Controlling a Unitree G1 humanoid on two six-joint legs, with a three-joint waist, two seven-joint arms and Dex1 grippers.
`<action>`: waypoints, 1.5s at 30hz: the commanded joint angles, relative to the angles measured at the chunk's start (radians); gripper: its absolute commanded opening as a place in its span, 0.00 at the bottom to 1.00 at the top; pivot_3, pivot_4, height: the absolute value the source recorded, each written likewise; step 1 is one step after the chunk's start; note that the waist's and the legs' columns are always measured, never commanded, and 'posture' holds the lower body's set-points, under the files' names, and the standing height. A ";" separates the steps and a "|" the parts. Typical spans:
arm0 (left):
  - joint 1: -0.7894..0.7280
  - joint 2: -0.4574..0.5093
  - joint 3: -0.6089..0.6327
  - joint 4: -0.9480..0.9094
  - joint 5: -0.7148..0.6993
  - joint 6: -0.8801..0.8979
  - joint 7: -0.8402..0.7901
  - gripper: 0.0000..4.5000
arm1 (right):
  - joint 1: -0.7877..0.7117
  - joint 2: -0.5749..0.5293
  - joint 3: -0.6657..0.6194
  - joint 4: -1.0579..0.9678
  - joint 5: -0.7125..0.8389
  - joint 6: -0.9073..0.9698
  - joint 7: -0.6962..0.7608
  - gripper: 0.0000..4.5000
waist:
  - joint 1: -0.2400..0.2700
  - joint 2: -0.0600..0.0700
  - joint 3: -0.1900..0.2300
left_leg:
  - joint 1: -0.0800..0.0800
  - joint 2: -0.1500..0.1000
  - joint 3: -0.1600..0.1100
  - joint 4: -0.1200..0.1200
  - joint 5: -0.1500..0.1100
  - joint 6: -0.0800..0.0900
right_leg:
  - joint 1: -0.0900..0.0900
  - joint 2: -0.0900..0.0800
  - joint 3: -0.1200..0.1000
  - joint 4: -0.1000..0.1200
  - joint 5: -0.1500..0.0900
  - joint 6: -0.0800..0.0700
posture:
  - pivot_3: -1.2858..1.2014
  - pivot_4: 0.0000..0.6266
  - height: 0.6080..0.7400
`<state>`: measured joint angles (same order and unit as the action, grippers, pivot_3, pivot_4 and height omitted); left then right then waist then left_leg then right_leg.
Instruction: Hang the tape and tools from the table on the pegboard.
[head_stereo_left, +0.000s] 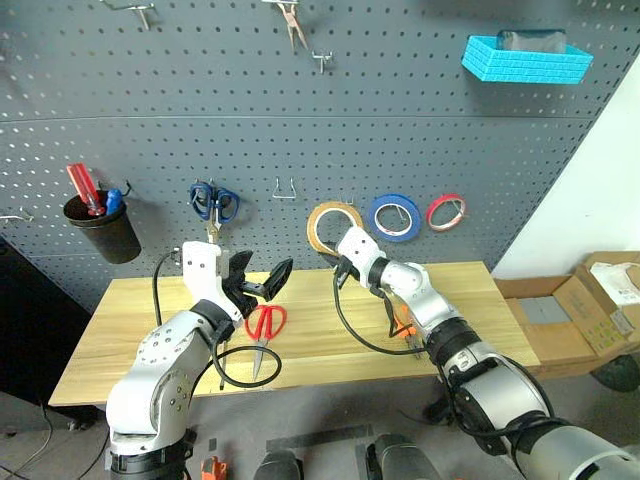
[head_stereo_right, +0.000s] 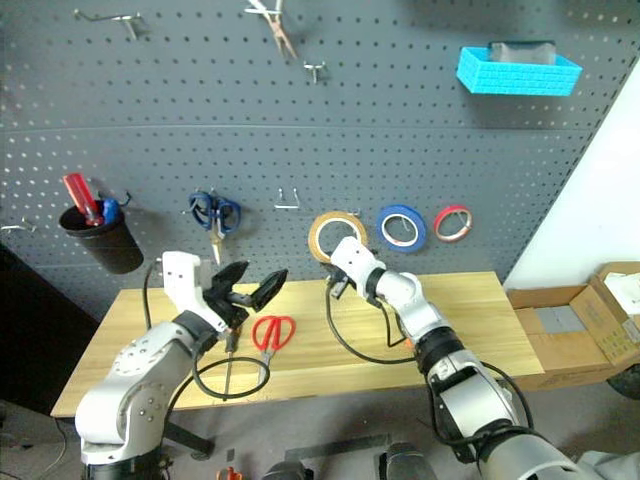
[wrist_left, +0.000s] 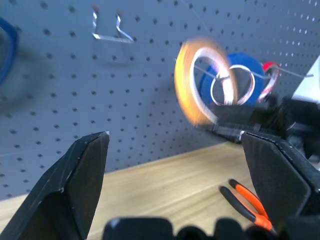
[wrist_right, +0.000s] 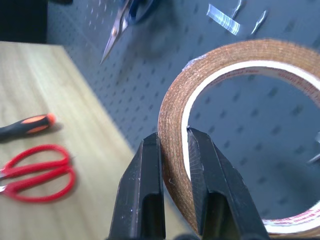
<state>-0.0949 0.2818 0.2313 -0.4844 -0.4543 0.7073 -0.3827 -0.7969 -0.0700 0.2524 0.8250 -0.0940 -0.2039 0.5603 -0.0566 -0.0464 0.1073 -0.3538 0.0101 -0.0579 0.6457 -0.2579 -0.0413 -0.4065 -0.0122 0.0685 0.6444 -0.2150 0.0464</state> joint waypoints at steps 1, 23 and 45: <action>-0.033 0.006 -0.011 -0.002 -0.015 -0.027 0.000 1.00 | -0.052 -0.009 -0.042 0.007 0.024 0.063 0.004 0.10 | 0.002 0.000 -0.001 | 0.000 0.000 0.000 0.000 0.000 0.000 | 0.000 0.000 0.000 0.000 0.000 0.000 | 0.55 0.00 1.00; 0.063 0.232 -0.400 0.077 0.215 -0.169 -0.171 1.00 | 0.243 -0.091 -0.096 -0.391 -0.005 0.863 -0.116 0.84 | -0.027 0.016 0.027 | 0.007 0.002 0.003 0.001 0.000 0.001 | 0.002 0.003 0.005 0.002 -0.005 -0.007 | 0.50 0.24 1.00; 0.097 0.257 -0.444 0.118 0.316 -0.267 -0.199 1.00 | 0.076 -0.078 -0.162 -0.171 0.047 1.033 -0.226 0.84 | -0.043 0.022 0.120 | -0.017 0.001 0.000 0.000 -0.008 0.010 | -0.017 0.004 0.004 0.000 -0.005 -0.002 | 0.49 0.39 1.00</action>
<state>0.0011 0.5441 -0.2281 -0.3212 -0.1380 0.4492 -0.5799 -0.7238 -0.1509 0.0977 0.6894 -0.0571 0.8202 0.3390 -0.1000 -0.0241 0.2270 -0.3702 0.0114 -0.0573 0.6455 -0.2662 -0.0313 -0.4236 -0.0085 0.0730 0.6446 -0.2208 0.0448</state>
